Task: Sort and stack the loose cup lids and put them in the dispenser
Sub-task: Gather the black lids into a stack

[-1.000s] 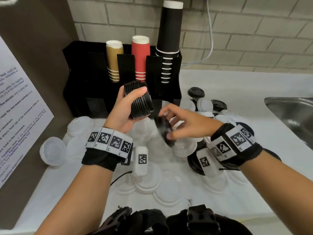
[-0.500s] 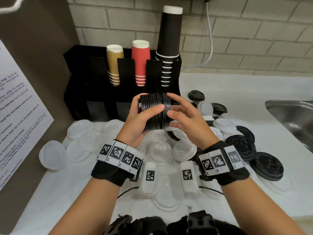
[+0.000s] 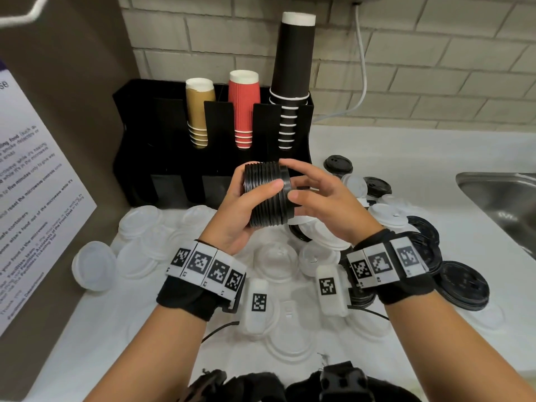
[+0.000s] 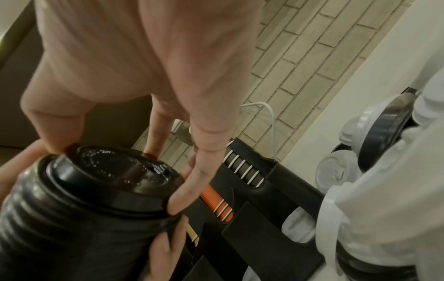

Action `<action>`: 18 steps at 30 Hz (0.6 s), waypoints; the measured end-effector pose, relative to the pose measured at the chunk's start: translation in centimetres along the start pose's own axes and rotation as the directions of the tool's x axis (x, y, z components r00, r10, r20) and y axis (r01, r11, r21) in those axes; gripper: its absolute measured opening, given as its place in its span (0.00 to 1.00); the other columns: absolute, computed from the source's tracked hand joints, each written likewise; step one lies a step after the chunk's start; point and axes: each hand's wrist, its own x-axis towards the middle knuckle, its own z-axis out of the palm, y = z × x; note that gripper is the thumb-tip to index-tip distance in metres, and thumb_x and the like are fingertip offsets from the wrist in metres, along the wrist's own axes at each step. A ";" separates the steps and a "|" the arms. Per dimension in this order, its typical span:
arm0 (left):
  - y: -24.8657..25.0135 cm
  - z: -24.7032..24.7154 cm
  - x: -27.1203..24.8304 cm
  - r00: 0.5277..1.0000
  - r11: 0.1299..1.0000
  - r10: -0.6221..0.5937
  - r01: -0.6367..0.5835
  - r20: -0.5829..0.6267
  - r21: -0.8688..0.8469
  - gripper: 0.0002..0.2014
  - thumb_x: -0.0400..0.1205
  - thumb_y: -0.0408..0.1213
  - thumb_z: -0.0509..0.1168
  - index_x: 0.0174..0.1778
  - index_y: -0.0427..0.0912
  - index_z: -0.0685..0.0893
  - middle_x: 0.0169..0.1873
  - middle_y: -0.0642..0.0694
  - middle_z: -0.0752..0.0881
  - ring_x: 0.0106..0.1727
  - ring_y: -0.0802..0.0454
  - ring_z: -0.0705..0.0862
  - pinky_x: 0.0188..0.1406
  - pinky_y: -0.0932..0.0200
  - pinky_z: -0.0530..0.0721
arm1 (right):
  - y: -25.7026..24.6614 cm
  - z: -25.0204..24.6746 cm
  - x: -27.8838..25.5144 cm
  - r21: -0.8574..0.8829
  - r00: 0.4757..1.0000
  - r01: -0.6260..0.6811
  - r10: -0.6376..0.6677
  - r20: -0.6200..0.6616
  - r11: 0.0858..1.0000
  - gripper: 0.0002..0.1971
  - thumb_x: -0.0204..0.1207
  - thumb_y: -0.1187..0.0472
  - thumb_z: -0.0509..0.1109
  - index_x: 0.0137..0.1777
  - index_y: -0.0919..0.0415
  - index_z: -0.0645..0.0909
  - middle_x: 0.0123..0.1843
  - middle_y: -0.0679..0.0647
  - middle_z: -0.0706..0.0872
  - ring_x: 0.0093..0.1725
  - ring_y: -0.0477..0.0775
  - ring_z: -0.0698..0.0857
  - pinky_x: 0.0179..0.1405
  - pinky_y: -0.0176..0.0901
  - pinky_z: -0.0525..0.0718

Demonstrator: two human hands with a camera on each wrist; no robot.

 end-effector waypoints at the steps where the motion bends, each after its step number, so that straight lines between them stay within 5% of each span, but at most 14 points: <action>1: 0.0 0.1 0.0 1.000 1.000 0.003 -0.003 -0.008 -0.004 0.24 0.71 0.42 0.74 0.63 0.51 0.77 0.56 0.45 0.85 0.51 0.51 0.90 0.39 0.50 0.88 | 0.0 0.0 0.0 -0.001 1.000 0.003 -0.003 -0.005 1.000 0.28 0.71 0.58 0.72 0.72 0.43 0.77 0.60 0.61 0.84 0.61 0.56 0.86 0.57 0.55 0.87; 5: -0.2 0.2 -0.1 1.000 0.999 -0.020 0.019 -0.019 -0.036 0.29 0.71 0.42 0.73 0.69 0.52 0.75 0.61 0.41 0.83 0.55 0.48 0.88 0.40 0.50 0.87 | -0.1 0.1 0.0 -0.018 1.000 0.006 -0.006 -0.013 1.000 0.27 0.71 0.60 0.74 0.71 0.44 0.77 0.57 0.55 0.85 0.55 0.50 0.88 0.51 0.45 0.87; 10: -0.2 0.5 0.2 0.998 0.997 -0.042 0.038 -0.049 -0.066 0.34 0.67 0.40 0.75 0.70 0.51 0.72 0.63 0.40 0.83 0.57 0.44 0.88 0.40 0.52 0.88 | -1.0 0.1 0.2 -0.067 0.999 0.030 -0.031 -0.010 0.997 0.19 0.77 0.62 0.70 0.68 0.60 0.77 0.62 0.60 0.86 0.56 0.50 0.88 0.48 0.39 0.85; 15: 0.4 0.1 0.6 0.990 0.989 -0.044 0.024 -0.135 -0.146 0.38 0.67 0.40 0.73 0.75 0.45 0.69 0.66 0.37 0.81 0.59 0.42 0.86 0.39 0.50 0.88 | -2.8 -0.9 1.2 -0.389 0.990 -0.013 0.068 0.126 0.921 0.20 0.85 0.52 0.57 0.76 0.51 0.72 0.70 0.42 0.80 0.71 0.39 0.77 0.69 0.33 0.74; 18: 1.3 -1.3 0.7 0.984 0.983 -0.026 -0.008 -0.177 -0.185 0.40 0.67 0.39 0.73 0.77 0.42 0.69 0.62 0.39 0.81 0.56 0.43 0.85 0.40 0.48 0.88 | -4.0 -3.7 1.4 -0.610 0.987 -0.141 0.156 -0.028 0.780 0.18 0.85 0.48 0.58 0.70 0.50 0.77 0.65 0.42 0.81 0.67 0.42 0.78 0.57 0.22 0.72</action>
